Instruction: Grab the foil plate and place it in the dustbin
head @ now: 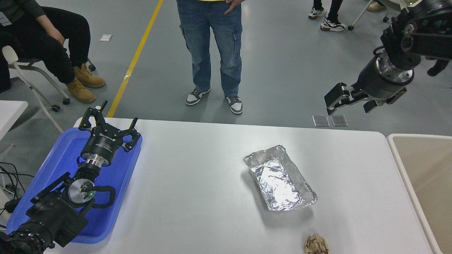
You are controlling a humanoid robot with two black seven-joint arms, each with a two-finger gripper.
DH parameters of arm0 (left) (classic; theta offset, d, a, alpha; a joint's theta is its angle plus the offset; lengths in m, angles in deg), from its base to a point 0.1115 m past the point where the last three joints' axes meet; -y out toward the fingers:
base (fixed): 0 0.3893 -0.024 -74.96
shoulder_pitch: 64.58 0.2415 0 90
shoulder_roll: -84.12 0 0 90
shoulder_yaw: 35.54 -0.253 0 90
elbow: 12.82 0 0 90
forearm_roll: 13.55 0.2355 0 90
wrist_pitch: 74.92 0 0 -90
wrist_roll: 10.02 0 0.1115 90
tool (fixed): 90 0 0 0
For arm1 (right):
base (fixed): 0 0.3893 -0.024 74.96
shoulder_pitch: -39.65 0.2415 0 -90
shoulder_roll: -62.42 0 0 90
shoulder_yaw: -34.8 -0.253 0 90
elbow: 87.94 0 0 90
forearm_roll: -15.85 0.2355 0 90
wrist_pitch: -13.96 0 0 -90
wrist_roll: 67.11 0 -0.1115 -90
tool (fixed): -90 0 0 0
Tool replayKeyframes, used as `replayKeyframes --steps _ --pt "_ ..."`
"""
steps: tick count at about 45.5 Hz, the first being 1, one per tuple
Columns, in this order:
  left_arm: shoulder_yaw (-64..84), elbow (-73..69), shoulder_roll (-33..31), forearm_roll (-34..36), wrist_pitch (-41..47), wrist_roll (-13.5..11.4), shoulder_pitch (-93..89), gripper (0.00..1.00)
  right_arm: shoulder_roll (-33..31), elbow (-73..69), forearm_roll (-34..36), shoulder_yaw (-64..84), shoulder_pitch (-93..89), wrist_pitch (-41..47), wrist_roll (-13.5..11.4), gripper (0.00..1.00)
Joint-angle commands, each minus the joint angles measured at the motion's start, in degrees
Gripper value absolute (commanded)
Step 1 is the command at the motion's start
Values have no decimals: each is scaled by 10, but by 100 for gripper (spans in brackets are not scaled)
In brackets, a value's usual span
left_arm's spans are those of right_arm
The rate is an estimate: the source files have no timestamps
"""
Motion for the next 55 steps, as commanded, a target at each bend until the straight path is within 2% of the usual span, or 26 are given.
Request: replayKeyframes --steps 1,55 --pt "0 0 0 0 0 0 0 100 0 0 0 -1 -1 0 0 100" --pt "0 0 0 0 0 -4 0 100 22 11 1 -18 -37 0 0 100"
